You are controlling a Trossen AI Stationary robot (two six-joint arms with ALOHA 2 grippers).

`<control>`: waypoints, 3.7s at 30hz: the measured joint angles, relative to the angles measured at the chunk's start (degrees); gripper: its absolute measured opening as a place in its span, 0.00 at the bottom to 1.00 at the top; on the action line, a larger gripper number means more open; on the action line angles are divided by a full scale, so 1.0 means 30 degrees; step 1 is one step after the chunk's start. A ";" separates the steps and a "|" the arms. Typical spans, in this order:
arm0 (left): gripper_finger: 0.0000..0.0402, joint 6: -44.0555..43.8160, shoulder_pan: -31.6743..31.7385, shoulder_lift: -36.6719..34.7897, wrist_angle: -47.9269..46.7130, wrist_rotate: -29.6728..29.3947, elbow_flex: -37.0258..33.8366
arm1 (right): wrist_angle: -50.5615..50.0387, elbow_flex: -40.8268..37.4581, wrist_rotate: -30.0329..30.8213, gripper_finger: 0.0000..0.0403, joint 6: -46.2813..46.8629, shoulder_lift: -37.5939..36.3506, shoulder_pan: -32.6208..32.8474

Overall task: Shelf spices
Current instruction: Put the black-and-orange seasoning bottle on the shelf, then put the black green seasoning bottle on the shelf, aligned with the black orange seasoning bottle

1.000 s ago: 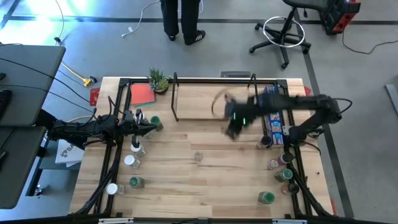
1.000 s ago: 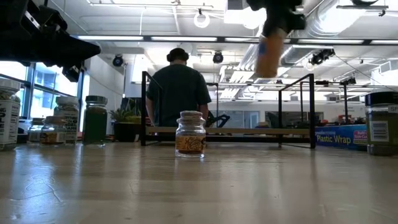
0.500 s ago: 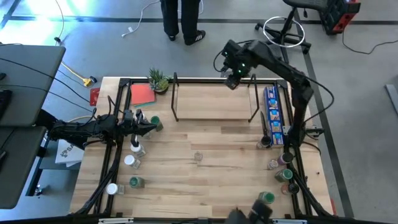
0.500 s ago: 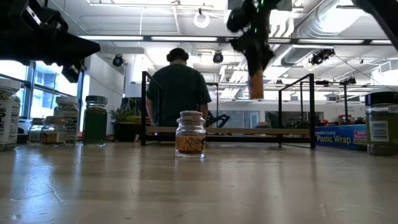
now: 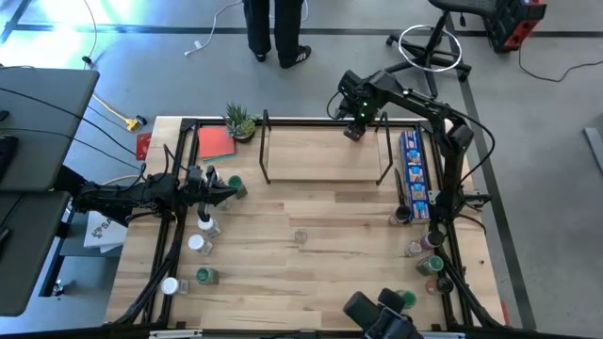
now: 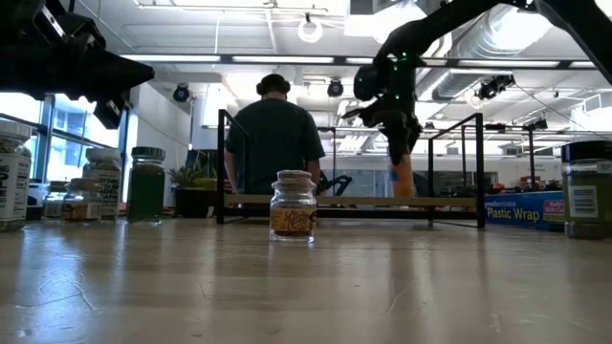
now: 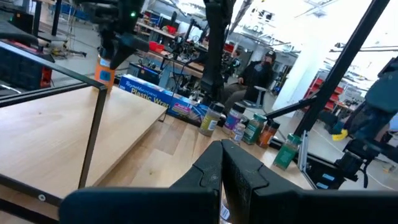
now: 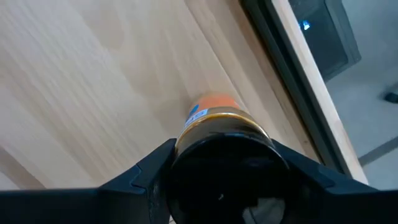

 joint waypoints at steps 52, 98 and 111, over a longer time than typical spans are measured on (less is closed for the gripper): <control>0.00 0.0015 0.0000 0.0000 -0.0022 -0.1293 -0.0007 | -0.3473 0.4990 0.3285 0.65 0.5292 -0.6838 0.6570; 0.00 -0.1515 0.0000 -0.0001 -0.0160 -0.1300 -0.0007 | -0.1654 -1.5884 -0.3650 0.76 2.1232 -1.5814 1.5664; 0.00 -0.2000 -0.0003 -0.0004 -0.0189 -0.1297 -0.0002 | -0.0790 -1.7018 -0.1089 0.76 2.1753 -1.5814 1.5925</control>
